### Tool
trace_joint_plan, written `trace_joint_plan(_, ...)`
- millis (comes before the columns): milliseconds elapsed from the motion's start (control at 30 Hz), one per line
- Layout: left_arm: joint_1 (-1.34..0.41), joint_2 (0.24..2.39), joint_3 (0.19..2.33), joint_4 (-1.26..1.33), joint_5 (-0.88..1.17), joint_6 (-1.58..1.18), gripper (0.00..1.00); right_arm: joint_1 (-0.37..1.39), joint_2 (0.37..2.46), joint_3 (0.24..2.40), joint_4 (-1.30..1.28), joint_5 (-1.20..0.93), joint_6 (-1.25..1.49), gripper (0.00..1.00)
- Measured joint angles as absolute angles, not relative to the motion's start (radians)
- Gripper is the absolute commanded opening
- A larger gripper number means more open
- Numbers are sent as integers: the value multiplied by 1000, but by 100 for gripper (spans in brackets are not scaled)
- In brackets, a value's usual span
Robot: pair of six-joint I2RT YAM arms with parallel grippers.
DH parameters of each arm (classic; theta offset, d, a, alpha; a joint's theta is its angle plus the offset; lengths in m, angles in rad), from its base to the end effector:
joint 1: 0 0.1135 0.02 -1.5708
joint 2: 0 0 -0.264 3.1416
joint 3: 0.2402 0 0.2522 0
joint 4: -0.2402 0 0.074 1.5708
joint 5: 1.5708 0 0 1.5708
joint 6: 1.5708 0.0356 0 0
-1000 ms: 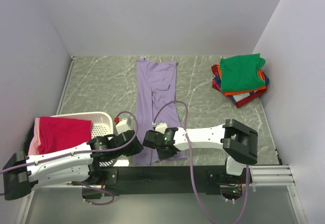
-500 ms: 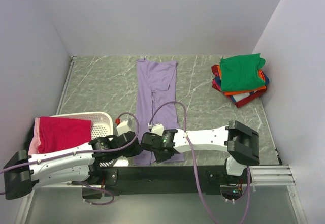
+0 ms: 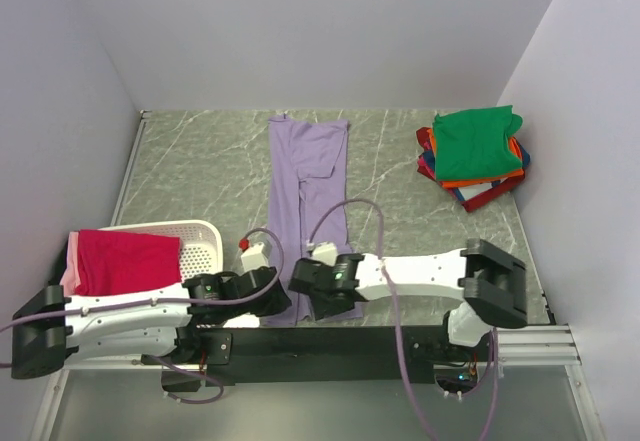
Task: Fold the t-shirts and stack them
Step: Fold the tshirt
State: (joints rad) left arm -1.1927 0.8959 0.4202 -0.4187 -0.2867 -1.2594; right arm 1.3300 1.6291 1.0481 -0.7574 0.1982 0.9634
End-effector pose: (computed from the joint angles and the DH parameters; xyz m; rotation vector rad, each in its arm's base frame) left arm 0.0714 -0.1524 0.1764 -0.2151 2.5525 -0.7220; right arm 0.0779 0.2879 0.1868 -0.4887 2.8185 0.1873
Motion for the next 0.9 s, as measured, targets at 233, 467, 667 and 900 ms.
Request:
trace_joint_plan(233,-1279,1015,433,-402,-318,-1285,31,1199,1387,847,-748,222,984,62)
trace_joint_plan(467,-1315,1119,505,-402,-349,-1303,32,1124,1226,755,-730,226,981,63)
trace_joint_plan(667,-1333,1239,596,-471,-376,-1336,32,1112,1207,745,-705,224,969,64)
trace_joint_plan(900,-1398,1318,696,-607,-426,-1403,32,1108,1207,724,-660,219,952,64)
